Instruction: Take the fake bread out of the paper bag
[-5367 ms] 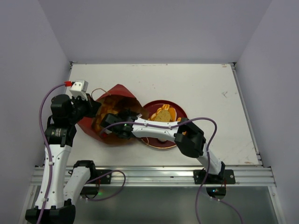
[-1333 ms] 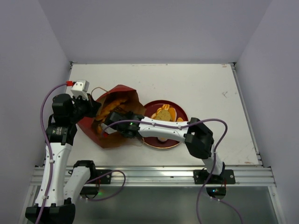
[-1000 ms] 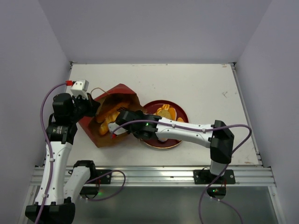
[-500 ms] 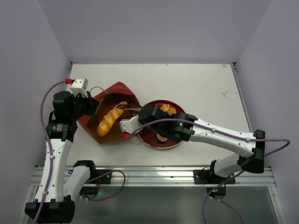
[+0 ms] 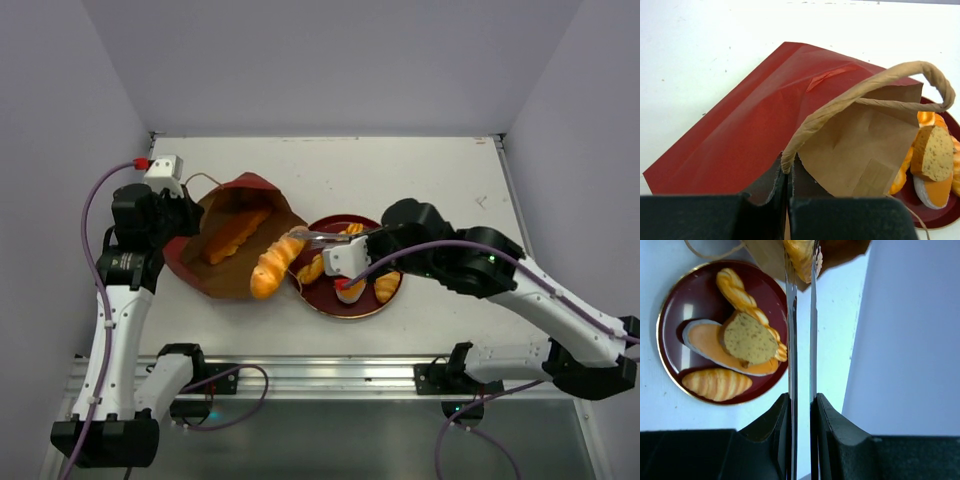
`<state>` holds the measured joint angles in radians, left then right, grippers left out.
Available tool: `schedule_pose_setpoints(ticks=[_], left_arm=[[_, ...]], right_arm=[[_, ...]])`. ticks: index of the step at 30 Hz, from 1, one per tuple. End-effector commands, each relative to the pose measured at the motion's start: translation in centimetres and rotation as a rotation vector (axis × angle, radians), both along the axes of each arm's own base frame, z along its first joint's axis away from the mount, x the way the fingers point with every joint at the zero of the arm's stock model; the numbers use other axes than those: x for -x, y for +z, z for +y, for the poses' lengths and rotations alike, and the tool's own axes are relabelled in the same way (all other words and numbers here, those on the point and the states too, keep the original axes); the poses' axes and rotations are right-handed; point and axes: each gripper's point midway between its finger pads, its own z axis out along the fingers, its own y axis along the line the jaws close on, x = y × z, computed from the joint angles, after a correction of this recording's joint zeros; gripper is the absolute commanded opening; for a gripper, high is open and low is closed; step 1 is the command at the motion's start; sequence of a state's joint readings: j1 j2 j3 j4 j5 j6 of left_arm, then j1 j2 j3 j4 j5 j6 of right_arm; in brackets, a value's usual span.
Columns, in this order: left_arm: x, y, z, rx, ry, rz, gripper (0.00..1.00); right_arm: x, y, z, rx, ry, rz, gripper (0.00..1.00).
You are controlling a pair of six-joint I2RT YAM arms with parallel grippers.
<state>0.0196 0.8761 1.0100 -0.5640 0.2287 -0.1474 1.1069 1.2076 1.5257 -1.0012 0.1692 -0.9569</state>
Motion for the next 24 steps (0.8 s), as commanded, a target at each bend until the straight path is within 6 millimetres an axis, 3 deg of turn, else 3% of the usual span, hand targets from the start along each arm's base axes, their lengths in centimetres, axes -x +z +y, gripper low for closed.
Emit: schedule_pose_setpoints(ticks=[1, 4, 10, 16, 24], left_arm=[[-0.9, 1.7, 1.9, -0.036, 0.094, -0.036, 0.0], [-1.3, 1.5, 2.5, -0.058, 0.118, -0.025, 0.0], [-1.3, 2.3, 3.4, -0.101, 0.145, -0.039, 0.0], [-0.6, 2.3, 4.0, -0.133, 0.168, -0.048, 0.0], [0.8, 2.0, 5.9, -0.194, 0.252, -0.062, 0.0]], right_arm=[[0.4, 4.8, -3.3, -0.145, -0.048, -0.028, 0.0], [-0.6, 5.4, -6.0, -0.135, -0.129, -0.091, 0.0], [-3.5, 3.9, -10.1, -0.027, -0.306, -0.197, 0.0], [-6.7, 0.7, -9.6, 0.118, -0.364, -0.281, 0.0], [-11.4, 0.0, -9.3, 0.211, -0.369, -0.293, 0.0]])
